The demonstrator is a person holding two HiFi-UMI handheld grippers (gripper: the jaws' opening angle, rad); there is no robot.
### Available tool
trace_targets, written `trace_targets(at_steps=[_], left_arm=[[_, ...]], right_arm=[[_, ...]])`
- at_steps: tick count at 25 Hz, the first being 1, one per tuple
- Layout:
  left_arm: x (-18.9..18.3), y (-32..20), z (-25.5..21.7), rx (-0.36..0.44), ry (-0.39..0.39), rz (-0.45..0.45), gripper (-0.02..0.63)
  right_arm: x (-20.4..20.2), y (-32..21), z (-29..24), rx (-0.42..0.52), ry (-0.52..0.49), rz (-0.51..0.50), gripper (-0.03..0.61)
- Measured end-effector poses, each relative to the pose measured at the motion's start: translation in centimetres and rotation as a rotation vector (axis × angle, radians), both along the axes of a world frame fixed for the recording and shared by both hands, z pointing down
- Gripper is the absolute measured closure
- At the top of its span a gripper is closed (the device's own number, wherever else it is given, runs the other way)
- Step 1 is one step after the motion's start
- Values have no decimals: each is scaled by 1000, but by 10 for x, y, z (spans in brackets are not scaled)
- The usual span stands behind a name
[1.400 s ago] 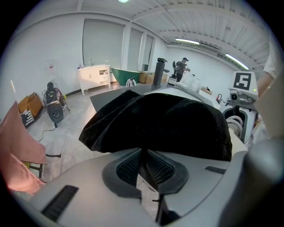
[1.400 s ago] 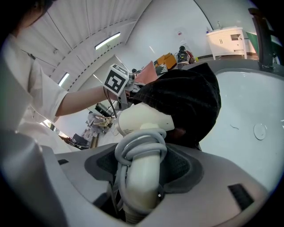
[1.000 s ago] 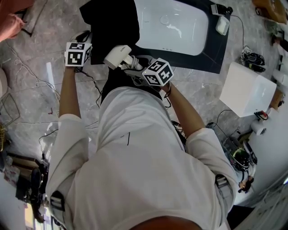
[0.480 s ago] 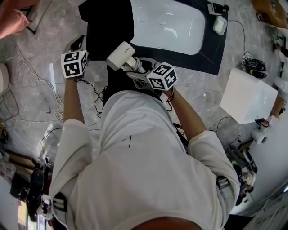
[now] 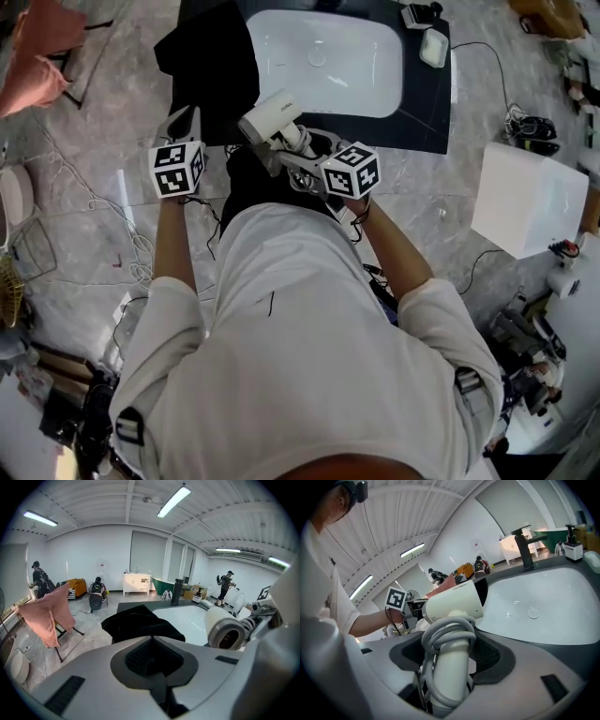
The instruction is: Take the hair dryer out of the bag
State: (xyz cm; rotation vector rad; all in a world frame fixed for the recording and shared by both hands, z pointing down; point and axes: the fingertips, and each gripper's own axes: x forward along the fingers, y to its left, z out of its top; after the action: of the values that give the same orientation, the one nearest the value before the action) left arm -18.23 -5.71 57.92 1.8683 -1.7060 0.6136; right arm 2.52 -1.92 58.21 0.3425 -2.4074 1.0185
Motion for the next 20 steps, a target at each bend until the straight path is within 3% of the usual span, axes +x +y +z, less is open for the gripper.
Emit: trace_targets(at_steps=[5,11,15,20], left_arm=[[48,-23,-14,23,3,102,588],[88,-45,-45,90,12,164,587],[79,-60,-69,138,9,148,588],[46,-62,-78,153,-12,93,588]], right_arm=[[31,-27,-17,64,-2,143,291],[55,-60,-47,98,-47,298,291],[48,-84,-68,132,-72,350,291],[8,-109,-81,138,-100,342,290]])
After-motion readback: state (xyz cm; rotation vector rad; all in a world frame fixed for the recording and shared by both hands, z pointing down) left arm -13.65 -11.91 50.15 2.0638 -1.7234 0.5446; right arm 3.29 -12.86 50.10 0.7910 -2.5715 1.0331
